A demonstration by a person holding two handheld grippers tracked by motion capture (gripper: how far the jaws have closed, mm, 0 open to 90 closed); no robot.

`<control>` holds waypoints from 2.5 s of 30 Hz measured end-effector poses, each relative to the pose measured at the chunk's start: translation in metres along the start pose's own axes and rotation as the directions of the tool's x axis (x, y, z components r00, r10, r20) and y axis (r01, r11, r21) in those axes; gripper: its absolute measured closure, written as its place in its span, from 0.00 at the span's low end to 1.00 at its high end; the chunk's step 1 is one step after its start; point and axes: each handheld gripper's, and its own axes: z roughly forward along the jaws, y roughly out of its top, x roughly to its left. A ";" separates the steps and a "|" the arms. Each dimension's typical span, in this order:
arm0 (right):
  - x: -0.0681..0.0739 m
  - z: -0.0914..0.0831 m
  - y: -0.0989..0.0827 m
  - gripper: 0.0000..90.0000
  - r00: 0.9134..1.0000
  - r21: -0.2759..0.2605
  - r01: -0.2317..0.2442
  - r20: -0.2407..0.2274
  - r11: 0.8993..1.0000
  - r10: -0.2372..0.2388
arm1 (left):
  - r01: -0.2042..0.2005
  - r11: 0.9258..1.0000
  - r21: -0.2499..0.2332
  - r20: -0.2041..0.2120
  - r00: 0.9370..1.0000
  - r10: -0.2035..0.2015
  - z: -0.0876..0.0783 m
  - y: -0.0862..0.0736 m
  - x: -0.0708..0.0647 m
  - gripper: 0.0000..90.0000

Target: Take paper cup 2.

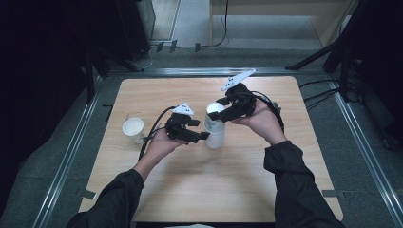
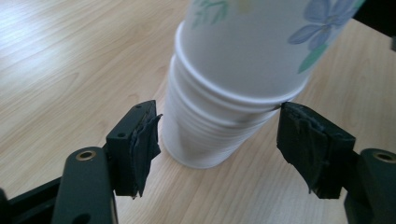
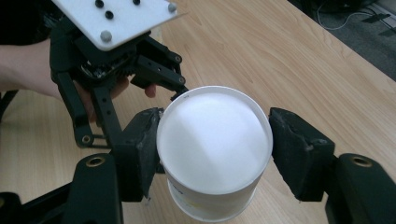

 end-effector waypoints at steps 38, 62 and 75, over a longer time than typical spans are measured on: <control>-0.001 -0.004 0.000 0.40 1.000 -0.018 -0.006 0.003 1.000 0.006 | -0.058 0.998 0.000 -0.029 0.998 0.058 -0.002 -0.001 -0.009 0.46; 0.004 0.004 -0.002 0.39 0.997 0.036 0.061 0.043 0.997 -0.062 | -0.049 0.999 0.006 -0.039 0.998 0.049 -0.002 -0.006 -0.007 0.48; 0.005 0.003 -0.001 0.41 0.998 0.038 0.042 0.044 0.998 -0.044 | -0.045 0.999 0.008 -0.037 0.998 0.046 0.000 -0.006 -0.006 0.47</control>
